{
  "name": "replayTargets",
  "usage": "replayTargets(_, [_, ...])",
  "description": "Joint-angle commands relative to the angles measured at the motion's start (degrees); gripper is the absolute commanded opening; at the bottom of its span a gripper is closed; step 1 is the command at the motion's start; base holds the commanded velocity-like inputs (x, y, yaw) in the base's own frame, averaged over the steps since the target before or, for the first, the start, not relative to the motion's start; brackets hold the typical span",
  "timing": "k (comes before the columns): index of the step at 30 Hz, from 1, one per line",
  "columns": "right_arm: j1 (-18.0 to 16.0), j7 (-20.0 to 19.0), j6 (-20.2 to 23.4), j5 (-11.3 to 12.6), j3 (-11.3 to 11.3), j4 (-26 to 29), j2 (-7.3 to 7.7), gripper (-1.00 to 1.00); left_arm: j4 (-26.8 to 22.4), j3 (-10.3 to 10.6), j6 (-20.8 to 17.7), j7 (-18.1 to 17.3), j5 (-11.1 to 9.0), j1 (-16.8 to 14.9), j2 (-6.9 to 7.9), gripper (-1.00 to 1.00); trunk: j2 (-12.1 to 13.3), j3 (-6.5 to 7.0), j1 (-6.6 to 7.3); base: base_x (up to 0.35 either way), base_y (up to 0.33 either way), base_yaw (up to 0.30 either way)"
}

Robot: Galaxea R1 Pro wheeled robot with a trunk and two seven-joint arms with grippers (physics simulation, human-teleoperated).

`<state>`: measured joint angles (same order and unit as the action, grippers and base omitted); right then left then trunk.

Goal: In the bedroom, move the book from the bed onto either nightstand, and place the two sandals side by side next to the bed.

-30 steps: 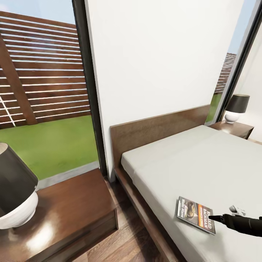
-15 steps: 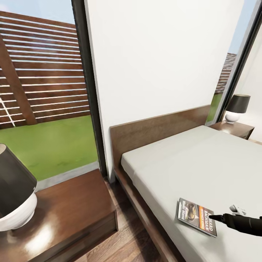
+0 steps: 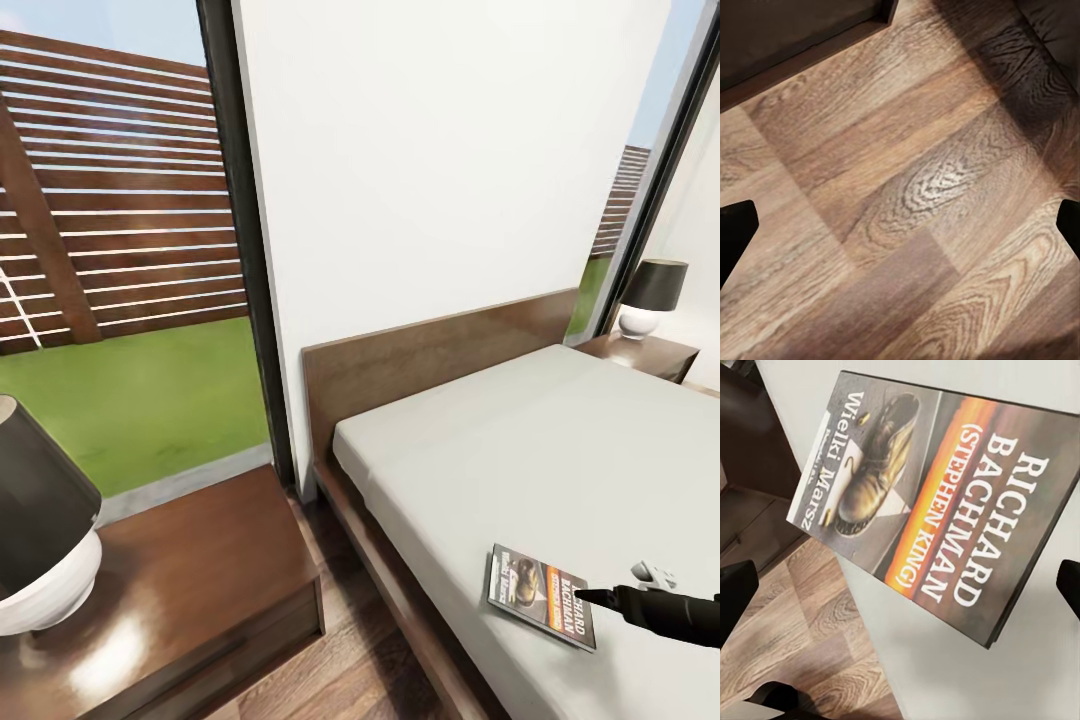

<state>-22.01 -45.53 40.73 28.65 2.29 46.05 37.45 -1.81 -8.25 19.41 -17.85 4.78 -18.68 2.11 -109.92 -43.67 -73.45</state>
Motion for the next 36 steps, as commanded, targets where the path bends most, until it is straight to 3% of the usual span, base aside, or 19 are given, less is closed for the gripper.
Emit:
replayTargets(1, [0.0, 0.1, 0.3, 0.4, 0.2, 0.0, 0.07, 1.0, 0.0, -0.5, 0.2, -0.2, 0.5, 0.0, 0.01, 1.0, -0.4, -0.23, -0.21, 0.0, 0.0, 0.0])
replayTargets(7, [0.0, 0.1, 0.3, 0.4, 0.2, 0.0, 0.06, 1.0, 0.0, -0.5, 0.2, -0.2, 0.5, 0.0, 0.01, 1.0, -2.8, -1.31, -1.53, 0.0, 0.0, 0.0])
replayTargets(17, [0.0, 0.1, 0.3, 0.4, 0.2, 0.0, 0.05, 1.0, 0.0, -0.5, 0.2, -0.2, 0.5, 0.0, 0.0, 1.0, -2.8, -1.31, -1.53, 0.0, 0.0, 0.0])
replayTargets(23, [0.0, 0.1, 0.3, 0.4, 0.2, 0.0, 0.07, 1.0, 0.0, -0.5, 0.2, -0.2, 0.5, 0.0, 0.0, 1.0, -5.2, -2.39, -2.85, 0.0, 0.0, 0.0])
replayTargets(36, [0.0, 0.1, 0.3, 0.4, 0.2, 0.0, 0.03, 1.0, 0.0, -0.5, 0.2, -0.2, 0.5, 0.0, 0.01, 1.0, -5.2, -2.39, -2.85, 0.0, 0.0, 0.0])
